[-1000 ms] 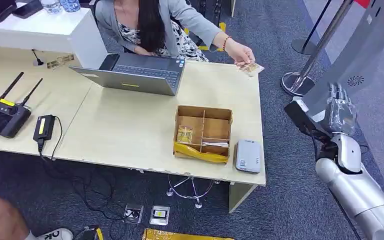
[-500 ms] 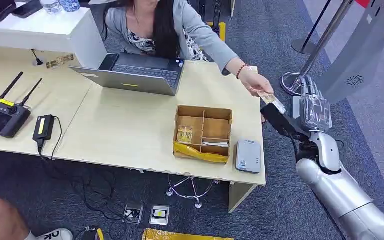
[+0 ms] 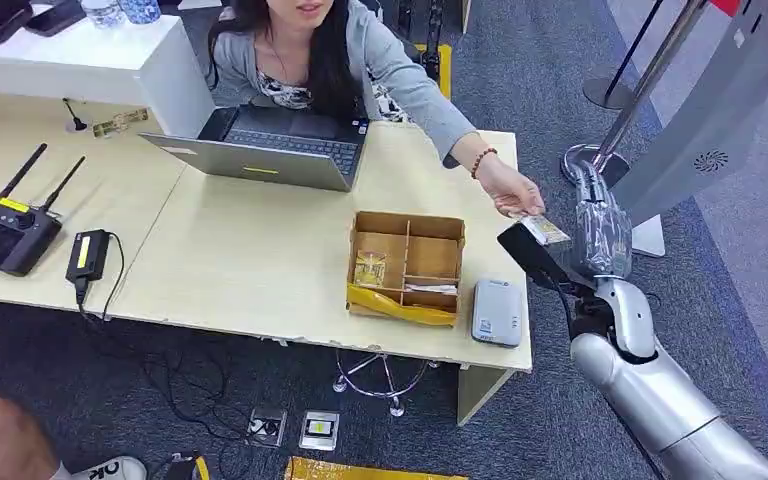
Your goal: Pass the card to the sensor for recognition and then transmit it.
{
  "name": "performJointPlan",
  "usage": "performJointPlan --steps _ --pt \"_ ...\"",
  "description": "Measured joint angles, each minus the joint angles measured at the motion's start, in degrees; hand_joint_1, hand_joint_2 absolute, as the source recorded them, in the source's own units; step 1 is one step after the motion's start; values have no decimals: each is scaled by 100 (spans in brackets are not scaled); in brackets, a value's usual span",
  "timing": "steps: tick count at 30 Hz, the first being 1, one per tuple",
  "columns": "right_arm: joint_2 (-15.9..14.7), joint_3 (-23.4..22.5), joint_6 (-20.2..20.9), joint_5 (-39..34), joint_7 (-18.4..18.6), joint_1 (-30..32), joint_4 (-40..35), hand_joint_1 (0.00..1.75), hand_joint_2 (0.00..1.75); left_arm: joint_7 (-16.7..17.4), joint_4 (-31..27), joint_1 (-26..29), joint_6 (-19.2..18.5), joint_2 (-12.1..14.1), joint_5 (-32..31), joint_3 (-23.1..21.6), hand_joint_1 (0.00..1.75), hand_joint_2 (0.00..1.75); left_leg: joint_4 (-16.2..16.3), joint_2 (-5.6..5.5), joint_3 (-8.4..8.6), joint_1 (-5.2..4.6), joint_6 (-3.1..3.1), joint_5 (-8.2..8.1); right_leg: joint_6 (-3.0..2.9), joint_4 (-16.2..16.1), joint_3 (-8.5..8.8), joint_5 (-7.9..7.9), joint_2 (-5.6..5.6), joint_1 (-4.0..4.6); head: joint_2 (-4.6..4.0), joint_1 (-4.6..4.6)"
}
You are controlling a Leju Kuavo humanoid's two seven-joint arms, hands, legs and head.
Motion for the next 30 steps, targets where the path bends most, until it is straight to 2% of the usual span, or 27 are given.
performJointPlan --steps 15,30 --pt "-83 -378 -146 192 20 317 -514 175 175 -20 0 9 9 0 20 0 0 0 0 1 0 0 0 0 0 0 0 0 1 0 0 0" --pt "-109 -400 -151 0 -92 410 -588 175 175 -61 0 28 72 -2 136 -4 0 0 0 1 0 0 0 0 0 0 0 0 1 0 0 0"
